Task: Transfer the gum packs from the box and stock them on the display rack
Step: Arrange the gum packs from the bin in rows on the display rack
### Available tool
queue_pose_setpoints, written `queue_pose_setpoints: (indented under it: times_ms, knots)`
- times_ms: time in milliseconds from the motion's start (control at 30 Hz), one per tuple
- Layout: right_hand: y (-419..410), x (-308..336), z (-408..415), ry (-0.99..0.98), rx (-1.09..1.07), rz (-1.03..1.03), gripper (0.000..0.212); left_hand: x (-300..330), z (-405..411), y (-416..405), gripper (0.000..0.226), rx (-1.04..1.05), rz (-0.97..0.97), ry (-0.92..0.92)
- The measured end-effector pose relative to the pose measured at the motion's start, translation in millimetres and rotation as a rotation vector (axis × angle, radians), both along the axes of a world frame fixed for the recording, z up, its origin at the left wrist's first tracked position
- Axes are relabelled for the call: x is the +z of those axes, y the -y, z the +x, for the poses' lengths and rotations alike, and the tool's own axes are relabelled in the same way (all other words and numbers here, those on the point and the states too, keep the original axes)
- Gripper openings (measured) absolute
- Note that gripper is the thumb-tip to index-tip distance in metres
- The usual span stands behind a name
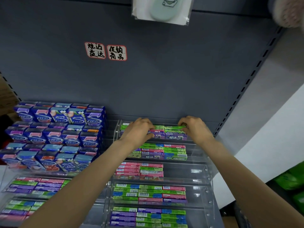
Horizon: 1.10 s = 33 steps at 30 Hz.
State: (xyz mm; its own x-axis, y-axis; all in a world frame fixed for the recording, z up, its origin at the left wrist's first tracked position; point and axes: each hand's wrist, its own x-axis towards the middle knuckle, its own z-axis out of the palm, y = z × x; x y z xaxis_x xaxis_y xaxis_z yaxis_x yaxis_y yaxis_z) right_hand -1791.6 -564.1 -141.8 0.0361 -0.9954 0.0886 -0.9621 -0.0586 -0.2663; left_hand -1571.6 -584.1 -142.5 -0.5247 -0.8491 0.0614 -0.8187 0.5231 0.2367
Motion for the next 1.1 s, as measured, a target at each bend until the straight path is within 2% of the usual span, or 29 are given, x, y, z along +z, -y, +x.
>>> queue_pose_setpoints:
  times_ms: [167, 667, 1100]
  knots:
    - [-1.5, -3.1, 1.6, -0.104, 0.018, -0.023, 0.024, 0.9, -0.1, 1.9, 0.040, 0.002, 0.018, 0.003]
    - [-0.2, -3.9, 4.5, 0.015, 0.161, 0.093, 0.027, -0.3, 0.3, 3.4, 0.040, 0.001, 0.038, -0.004]
    - [-4.0, -12.2, 10.2, 0.118, 0.083, -0.036, 0.023, -7.4, 3.6, -0.6, 0.039, 0.019, -0.046, -0.004]
